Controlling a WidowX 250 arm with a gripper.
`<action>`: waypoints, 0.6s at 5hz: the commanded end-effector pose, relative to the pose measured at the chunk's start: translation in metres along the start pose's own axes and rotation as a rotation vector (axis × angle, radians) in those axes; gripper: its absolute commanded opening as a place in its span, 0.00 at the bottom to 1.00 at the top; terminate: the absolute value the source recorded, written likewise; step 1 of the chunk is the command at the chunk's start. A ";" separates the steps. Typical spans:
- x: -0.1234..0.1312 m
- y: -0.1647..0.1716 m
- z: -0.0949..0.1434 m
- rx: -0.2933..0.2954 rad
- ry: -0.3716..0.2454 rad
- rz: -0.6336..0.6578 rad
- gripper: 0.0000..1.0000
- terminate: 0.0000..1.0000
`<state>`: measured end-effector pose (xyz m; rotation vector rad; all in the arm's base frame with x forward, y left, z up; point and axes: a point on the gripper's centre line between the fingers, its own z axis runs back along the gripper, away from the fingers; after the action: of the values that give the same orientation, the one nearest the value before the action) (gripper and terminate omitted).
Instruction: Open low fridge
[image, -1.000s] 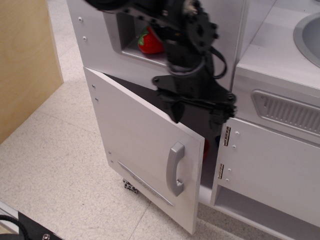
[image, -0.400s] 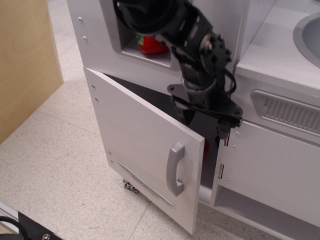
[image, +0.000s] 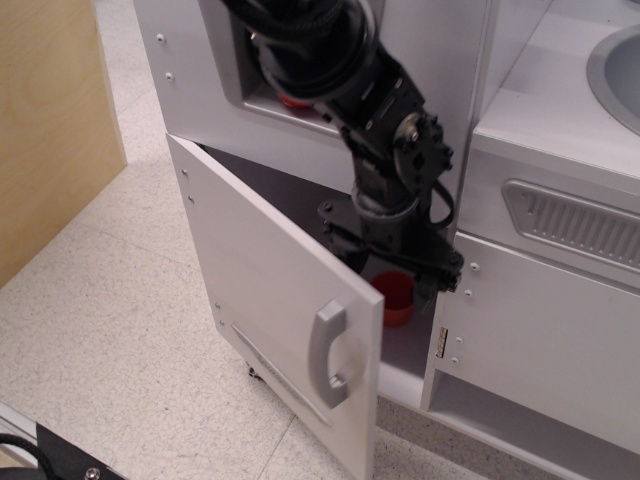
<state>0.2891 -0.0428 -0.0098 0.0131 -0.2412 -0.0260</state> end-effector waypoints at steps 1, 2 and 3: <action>-0.060 0.026 0.007 0.049 0.078 -0.077 1.00 0.00; -0.087 0.040 0.010 0.055 0.106 -0.131 1.00 0.00; -0.111 0.066 0.018 0.051 0.127 -0.175 1.00 0.00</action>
<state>0.1716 0.0215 -0.0312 0.0785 -0.0809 -0.1928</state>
